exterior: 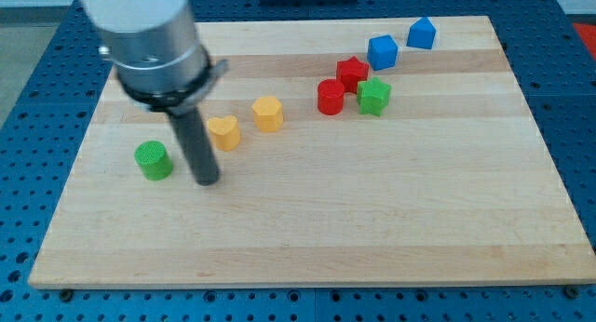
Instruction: Point at the green star
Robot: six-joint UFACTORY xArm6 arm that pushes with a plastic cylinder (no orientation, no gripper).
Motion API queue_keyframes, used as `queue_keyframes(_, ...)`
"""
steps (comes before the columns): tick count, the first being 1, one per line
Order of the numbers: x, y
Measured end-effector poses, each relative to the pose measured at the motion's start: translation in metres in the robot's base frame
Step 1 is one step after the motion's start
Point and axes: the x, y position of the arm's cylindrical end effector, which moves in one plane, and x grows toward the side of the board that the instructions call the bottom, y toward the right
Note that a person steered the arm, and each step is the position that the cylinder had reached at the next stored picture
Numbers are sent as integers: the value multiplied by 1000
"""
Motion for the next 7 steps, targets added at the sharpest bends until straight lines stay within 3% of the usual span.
queue_keyframes(3, -21, 228)
queue_keyframes(5, -93, 316)
queue_keyframes(7, -162, 340)
